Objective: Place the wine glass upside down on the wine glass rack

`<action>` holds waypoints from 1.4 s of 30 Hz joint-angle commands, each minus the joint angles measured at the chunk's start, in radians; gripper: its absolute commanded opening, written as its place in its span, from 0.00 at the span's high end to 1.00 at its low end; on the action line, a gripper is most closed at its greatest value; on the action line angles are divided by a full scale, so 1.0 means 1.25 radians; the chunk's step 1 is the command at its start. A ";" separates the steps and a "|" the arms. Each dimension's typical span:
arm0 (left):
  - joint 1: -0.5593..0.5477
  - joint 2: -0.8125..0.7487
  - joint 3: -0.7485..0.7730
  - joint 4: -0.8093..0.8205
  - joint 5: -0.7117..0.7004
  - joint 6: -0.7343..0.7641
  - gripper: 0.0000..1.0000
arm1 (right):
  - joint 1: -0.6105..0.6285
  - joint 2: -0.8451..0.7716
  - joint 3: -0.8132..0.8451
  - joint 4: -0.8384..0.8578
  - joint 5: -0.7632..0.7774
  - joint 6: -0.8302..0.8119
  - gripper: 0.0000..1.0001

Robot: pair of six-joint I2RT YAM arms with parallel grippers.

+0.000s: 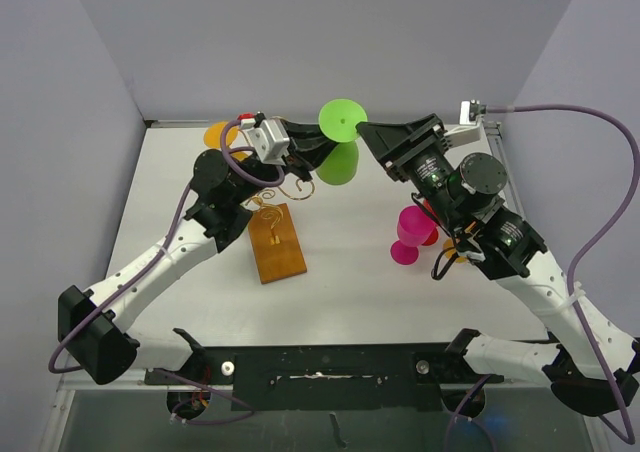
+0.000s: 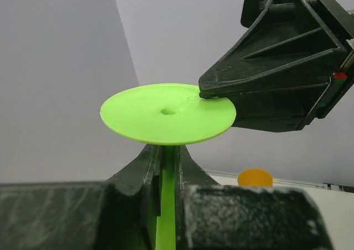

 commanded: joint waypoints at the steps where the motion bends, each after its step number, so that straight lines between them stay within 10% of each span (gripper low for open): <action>1: -0.011 -0.026 0.004 0.024 0.007 0.030 1.00 | -0.026 0.006 -0.031 0.086 -0.024 0.023 0.71; 12: -0.030 -0.017 0.009 -0.010 -0.049 0.016 0.93 | -0.114 0.006 -0.135 0.241 -0.142 0.101 1.00; 23: -0.030 -0.083 0.031 -0.183 -0.269 -0.038 0.54 | -0.167 0.000 -0.127 0.276 -0.081 0.053 1.00; 42: -0.024 -0.452 -0.135 -0.409 -0.792 -0.069 0.49 | -0.294 0.226 0.030 0.325 -0.239 -0.077 1.00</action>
